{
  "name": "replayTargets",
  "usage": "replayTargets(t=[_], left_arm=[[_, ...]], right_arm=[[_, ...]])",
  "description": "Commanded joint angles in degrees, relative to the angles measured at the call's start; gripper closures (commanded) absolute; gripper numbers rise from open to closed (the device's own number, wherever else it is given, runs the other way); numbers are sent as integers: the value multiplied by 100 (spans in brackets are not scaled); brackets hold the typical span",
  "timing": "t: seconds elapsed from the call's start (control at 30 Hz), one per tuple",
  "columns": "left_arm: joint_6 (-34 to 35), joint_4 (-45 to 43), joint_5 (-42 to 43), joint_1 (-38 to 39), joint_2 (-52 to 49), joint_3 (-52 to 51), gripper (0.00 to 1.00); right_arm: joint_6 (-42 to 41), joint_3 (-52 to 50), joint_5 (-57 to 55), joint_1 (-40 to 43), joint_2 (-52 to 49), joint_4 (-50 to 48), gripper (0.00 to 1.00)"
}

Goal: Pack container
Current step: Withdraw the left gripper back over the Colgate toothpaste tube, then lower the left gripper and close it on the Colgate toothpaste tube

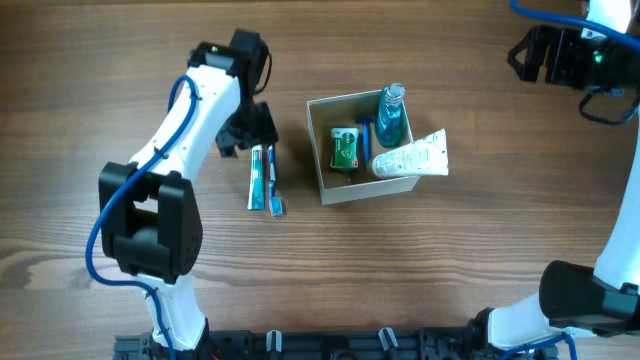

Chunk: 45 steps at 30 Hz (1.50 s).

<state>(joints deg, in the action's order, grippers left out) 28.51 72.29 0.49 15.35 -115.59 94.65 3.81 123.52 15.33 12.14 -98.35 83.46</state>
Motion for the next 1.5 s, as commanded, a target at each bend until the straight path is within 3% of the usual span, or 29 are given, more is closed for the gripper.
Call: replayTargets(t=[0.0,0.67,1.47], left_arm=[[-293,-197,68,-26,9,-522,39],[-1147,-1451,157,-31,-4,-1569,41],[-1165,-1746,133,-44,-225,-1709,49]], right_arm=[[55,11,-72,-13,-11,-17,0],[55,11,-74,-13,-11,-17,0],[57,11,-72,-13,-11,-17,0]])
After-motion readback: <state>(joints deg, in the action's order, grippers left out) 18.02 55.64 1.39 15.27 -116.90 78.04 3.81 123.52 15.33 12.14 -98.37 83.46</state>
